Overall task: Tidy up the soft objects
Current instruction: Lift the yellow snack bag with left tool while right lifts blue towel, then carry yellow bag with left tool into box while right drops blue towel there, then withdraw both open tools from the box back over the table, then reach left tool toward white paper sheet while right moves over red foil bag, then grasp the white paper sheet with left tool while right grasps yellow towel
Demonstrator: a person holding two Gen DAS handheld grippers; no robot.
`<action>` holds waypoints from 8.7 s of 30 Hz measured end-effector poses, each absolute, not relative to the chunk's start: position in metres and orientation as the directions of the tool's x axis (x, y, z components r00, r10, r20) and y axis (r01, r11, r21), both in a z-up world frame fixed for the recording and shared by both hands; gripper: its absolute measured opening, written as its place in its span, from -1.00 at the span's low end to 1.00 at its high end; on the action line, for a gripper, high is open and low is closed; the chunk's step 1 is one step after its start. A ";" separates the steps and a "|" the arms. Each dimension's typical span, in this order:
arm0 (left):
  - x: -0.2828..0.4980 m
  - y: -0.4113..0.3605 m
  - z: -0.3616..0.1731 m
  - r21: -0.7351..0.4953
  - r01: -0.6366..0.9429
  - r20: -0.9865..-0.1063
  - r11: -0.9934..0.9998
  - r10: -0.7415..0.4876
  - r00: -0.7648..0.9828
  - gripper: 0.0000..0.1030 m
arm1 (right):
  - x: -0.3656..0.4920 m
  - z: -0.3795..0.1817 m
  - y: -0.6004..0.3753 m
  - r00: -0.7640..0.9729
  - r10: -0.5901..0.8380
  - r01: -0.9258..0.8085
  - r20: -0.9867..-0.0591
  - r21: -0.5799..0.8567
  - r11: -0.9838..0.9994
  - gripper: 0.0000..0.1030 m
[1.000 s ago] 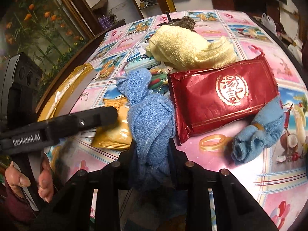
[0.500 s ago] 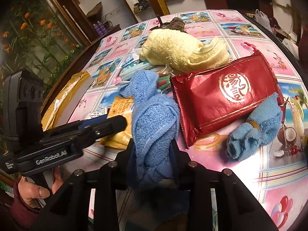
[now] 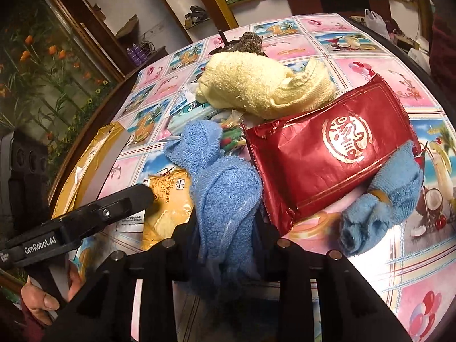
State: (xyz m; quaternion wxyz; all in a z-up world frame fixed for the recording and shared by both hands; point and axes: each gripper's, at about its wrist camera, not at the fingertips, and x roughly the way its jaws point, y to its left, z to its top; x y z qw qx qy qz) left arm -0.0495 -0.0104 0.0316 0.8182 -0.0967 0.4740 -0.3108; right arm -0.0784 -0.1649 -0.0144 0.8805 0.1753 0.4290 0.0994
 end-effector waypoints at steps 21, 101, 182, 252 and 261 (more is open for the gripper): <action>-0.088 0.044 0.068 -0.544 0.477 -0.553 0.690 -0.722 0.415 -0.16 | -0.116 0.020 -0.165 0.669 0.460 -0.147 -0.583 0.504 0.851 -0.43; -0.078 0.283 0.059 -0.333 -0.017 -0.735 0.943 -0.248 0.632 -0.22 | -0.060 0.115 -0.001 0.485 0.758 -0.548 -0.437 0.524 0.652 -0.43; -0.093 0.073 0.048 0.001 0.190 -0.781 0.982 -0.118 0.614 0.31 | -0.044 0.033 -0.148 0.693 0.334 -0.129 -0.639 0.346 0.929 0.27; -0.021 0.023 0.017 -0.222 0.382 -0.762 0.897 -0.404 0.506 -0.16 | 0.032 0.022 -0.150 0.628 0.097 -0.166 -0.772 -0.010 0.986 -0.26; -0.063 0.052 0.062 -0.327 0.376 -0.665 0.867 -0.494 0.560 -0.16 | -0.008 0.073 -0.152 0.729 0.153 -0.152 -0.667 0.060 0.987 -0.26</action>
